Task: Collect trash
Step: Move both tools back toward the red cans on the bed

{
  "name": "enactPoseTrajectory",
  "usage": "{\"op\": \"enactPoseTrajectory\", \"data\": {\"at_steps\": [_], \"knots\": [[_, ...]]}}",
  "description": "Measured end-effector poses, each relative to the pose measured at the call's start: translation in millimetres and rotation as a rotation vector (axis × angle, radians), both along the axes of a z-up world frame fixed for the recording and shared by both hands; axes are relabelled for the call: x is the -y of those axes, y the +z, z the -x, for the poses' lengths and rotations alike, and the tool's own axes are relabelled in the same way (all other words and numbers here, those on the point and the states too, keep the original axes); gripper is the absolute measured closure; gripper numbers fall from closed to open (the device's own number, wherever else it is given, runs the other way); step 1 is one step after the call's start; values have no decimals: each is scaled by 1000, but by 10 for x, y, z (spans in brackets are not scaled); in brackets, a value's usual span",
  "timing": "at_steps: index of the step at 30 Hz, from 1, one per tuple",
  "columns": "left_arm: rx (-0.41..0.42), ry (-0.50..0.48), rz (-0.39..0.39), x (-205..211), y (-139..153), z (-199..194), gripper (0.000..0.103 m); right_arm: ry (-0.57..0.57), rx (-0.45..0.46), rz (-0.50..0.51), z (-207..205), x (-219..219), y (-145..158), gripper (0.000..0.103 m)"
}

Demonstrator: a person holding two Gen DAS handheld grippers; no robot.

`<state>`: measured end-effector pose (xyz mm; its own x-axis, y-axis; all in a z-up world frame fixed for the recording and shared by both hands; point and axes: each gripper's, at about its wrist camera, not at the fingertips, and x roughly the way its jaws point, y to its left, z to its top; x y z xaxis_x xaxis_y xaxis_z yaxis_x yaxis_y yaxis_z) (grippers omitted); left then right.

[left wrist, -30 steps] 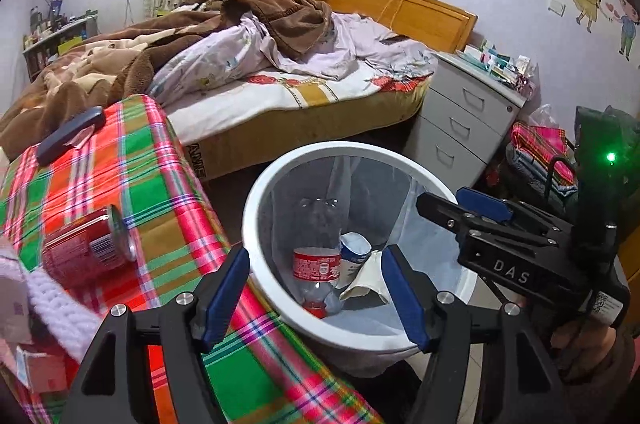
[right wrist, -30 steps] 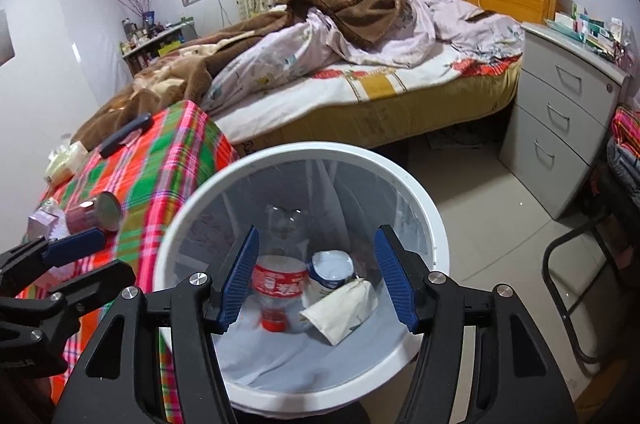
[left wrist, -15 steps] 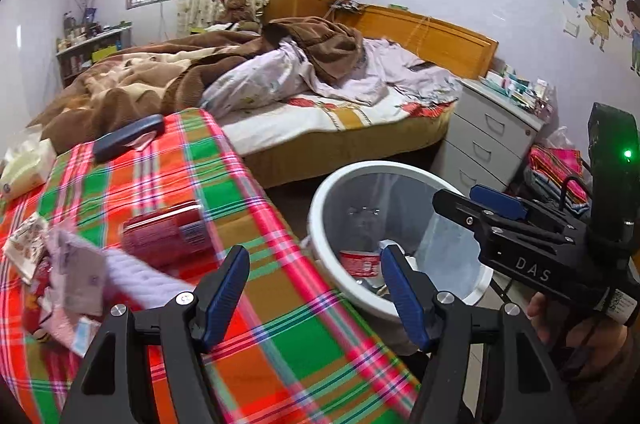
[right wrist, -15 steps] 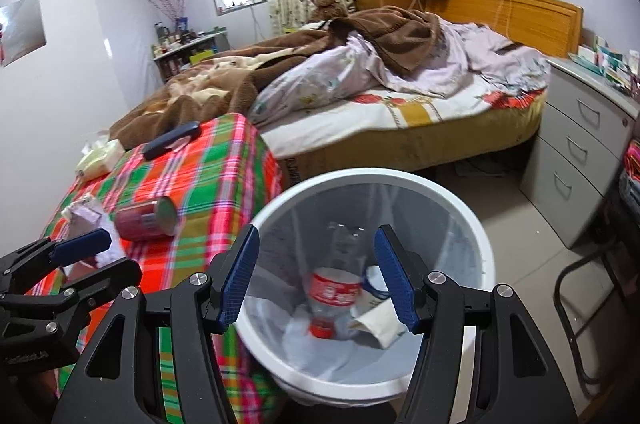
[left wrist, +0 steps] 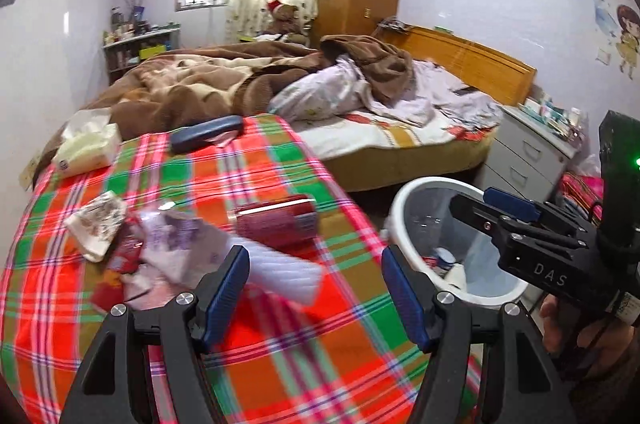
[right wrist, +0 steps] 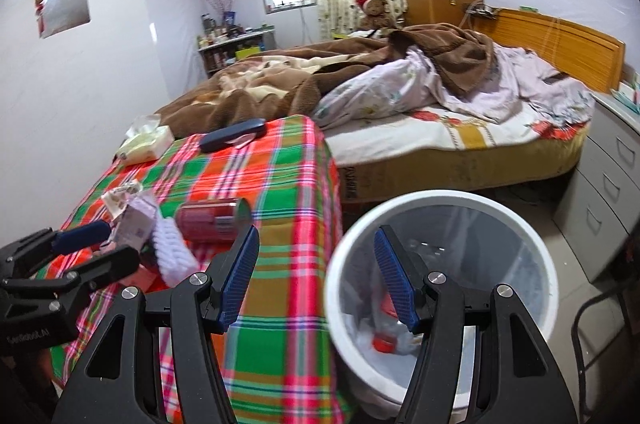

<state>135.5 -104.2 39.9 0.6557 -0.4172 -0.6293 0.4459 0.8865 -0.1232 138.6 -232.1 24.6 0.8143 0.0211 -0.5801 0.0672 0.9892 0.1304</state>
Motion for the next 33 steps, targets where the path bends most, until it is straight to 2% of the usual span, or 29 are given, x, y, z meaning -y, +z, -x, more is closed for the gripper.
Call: {"op": "enactPoseTrajectory", "data": {"at_steps": [9,18,23,27,33], "knots": [[-12,132,25,-634,-12,-155,35,101,-22,28,-223,-341,-51,41],[-53,272,8,-1288,-197,-362,35,185,-56,60,-609,-585,-144,41],[-94,297,8,-1503,-331,-506,35,229,-74,58,-799,-655,-165,41],[-126,285,-1,-1572,-456,-611,35,302,-99,112,-934,-814,-223,41],[-158,236,-20,-1550,-569,-774,35,380,-163,123,-1041,-879,-336,41]]}}
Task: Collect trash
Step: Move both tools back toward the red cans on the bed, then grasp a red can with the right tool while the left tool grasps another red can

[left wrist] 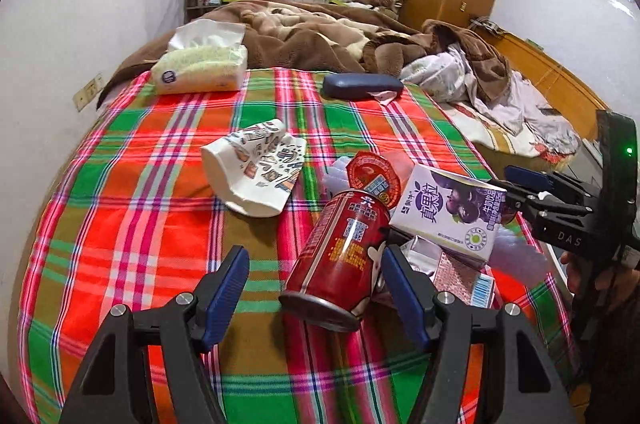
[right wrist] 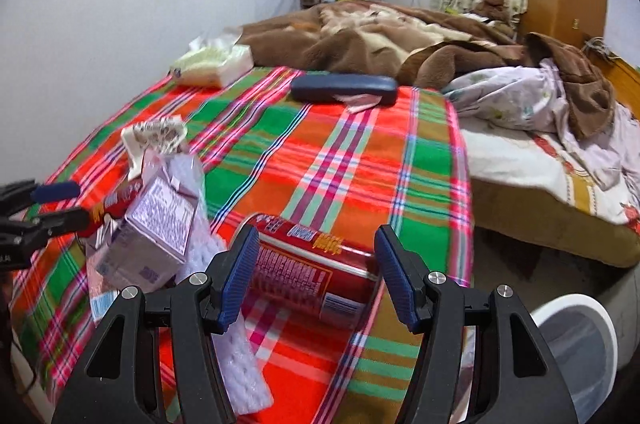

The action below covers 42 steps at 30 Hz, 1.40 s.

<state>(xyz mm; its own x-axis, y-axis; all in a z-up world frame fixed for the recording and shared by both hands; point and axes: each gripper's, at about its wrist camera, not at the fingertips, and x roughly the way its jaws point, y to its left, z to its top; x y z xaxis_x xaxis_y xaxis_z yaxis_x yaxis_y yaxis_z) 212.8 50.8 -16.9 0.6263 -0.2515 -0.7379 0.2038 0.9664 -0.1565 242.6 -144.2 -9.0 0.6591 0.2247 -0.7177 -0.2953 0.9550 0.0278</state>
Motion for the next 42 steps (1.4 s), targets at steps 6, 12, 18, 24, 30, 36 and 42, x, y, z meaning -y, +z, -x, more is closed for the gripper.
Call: {"op": "enactPoseTrajectory", "data": {"at_steps": [6,12,18,24,30,36,42], "knots": [[-33,-32,-2,23,-111,-160,35,24,-24,9,21,6,13,41],[-41,-46,-8,35,-141,-260,34,51,-62,70,32,-52,-79,41],[-69,-53,-12,46,-222,-375,34,25,-80,51,-29,-50,-125,38],[-99,-29,-18,-2,-320,-464,34,-3,-108,51,-136,-100,-207,37],[-117,-10,-13,-44,-371,-550,34,-27,-117,56,-184,-116,-257,37],[-112,7,-21,-29,-378,-597,34,-78,-149,21,-244,-72,-308,37],[-113,18,6,-36,-364,-620,49,-104,-153,-14,-225,-22,-323,46]]}}
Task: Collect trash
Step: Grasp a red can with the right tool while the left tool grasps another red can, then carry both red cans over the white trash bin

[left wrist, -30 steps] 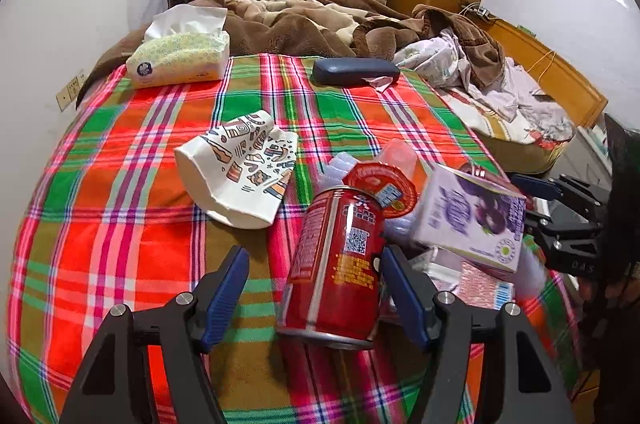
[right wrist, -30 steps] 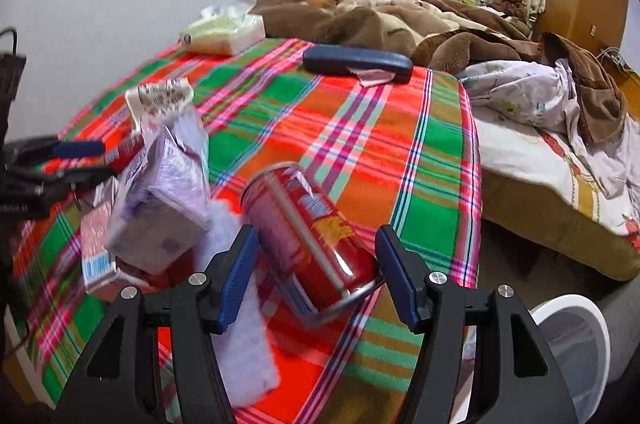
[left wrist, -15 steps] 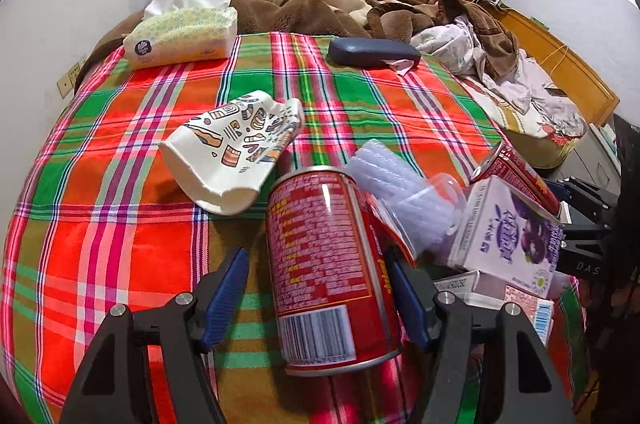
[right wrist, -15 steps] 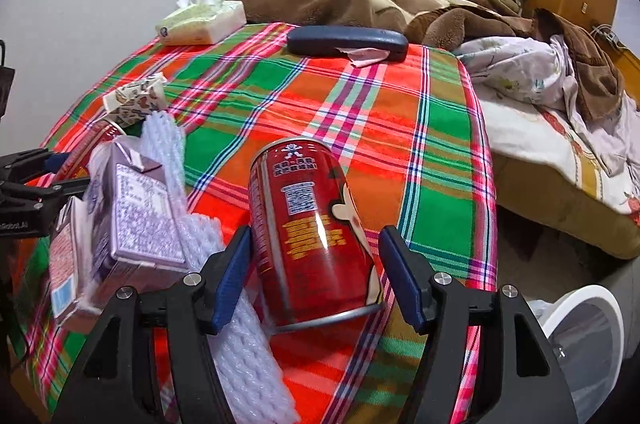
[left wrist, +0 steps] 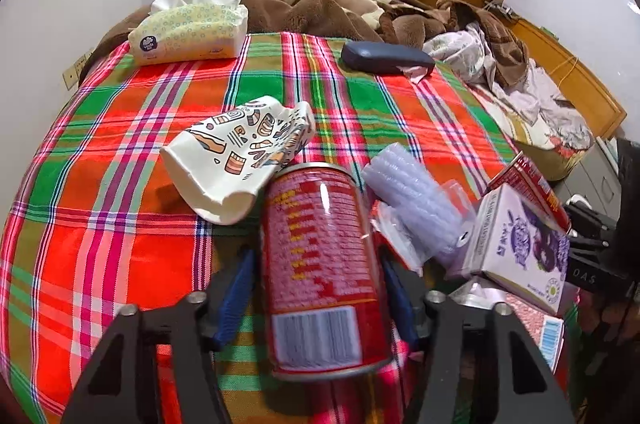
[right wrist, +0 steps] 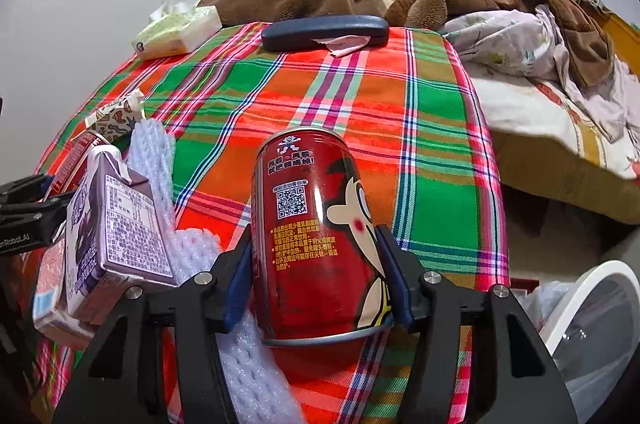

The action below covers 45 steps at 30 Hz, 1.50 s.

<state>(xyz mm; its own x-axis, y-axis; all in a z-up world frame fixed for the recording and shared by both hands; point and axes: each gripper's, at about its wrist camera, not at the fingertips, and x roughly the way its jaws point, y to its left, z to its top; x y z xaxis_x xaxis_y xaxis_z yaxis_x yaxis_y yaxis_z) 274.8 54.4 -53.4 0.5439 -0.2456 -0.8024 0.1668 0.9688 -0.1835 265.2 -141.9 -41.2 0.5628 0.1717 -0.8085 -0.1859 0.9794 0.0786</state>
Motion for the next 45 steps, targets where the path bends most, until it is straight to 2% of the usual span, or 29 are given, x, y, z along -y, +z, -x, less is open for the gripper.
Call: {"op": "enactPoseTrajectory", "data": {"at_steps": [14,25,33,45], "knots": [[45,34,-22,12,134,192,49,-32,54,-47,129,95,100,49],[102,41,-2,23,401,430,49,-52,106,-103,281,168,229,49],[160,1,4,215,635,646,49,-63,149,-129,457,268,359,49],[217,-95,11,714,863,923,49,-117,218,-146,764,587,564,49]]}}
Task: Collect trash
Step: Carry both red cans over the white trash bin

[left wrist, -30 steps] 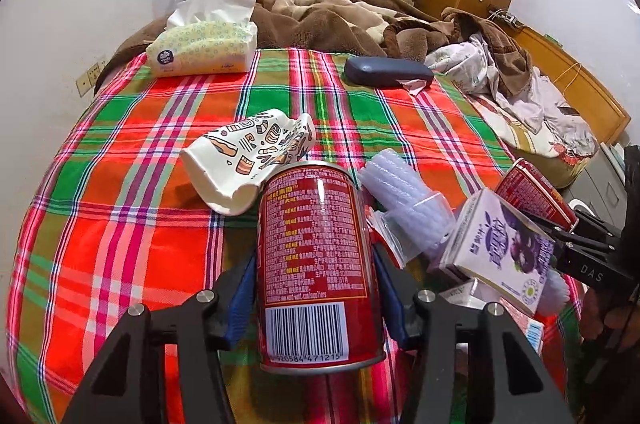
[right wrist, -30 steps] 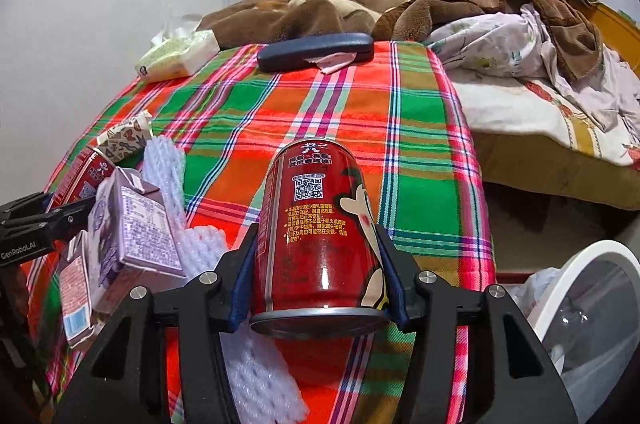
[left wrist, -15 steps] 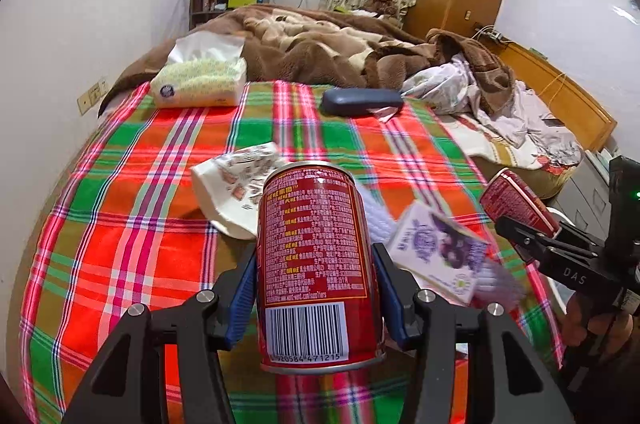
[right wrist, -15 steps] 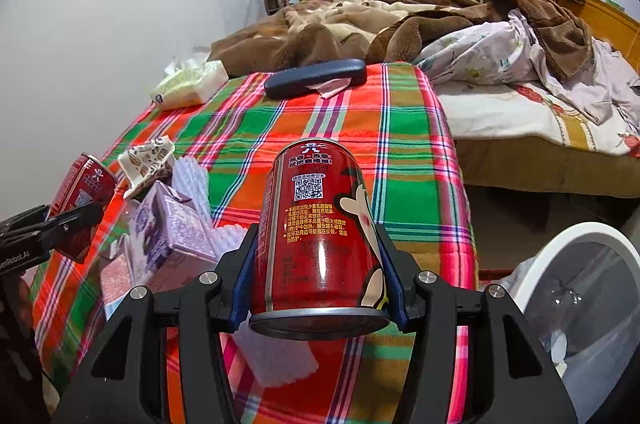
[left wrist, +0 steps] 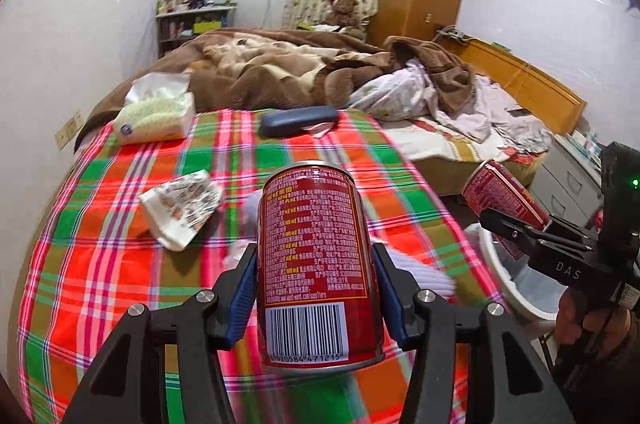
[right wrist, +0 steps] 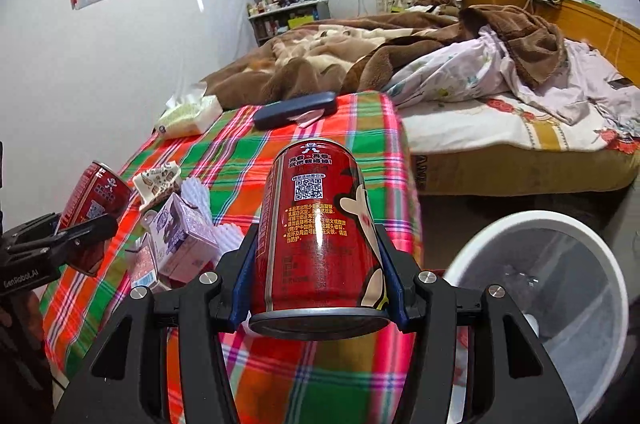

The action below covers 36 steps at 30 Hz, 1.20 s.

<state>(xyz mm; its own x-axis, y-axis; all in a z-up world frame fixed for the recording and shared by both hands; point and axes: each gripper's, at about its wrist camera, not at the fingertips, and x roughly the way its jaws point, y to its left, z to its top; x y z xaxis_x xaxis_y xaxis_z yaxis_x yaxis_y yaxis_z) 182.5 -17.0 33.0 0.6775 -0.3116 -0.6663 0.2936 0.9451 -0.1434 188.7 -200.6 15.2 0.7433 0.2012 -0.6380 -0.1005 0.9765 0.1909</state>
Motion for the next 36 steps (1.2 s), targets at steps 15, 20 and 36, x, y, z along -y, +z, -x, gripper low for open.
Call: {"op": "enactPoseTrajectory", "data": {"at_steps": [15,20,36], "knots": [[41,-186,-7,964,109,253,49,-175,42,7,429,591,75,49],[35,-261,-11,1345,74,316,49,-240,34,8,564,806,38,49],[-48,-442,-24,2343,-228,347,49,-402,-86,67,737,1350,-282,48]]}}
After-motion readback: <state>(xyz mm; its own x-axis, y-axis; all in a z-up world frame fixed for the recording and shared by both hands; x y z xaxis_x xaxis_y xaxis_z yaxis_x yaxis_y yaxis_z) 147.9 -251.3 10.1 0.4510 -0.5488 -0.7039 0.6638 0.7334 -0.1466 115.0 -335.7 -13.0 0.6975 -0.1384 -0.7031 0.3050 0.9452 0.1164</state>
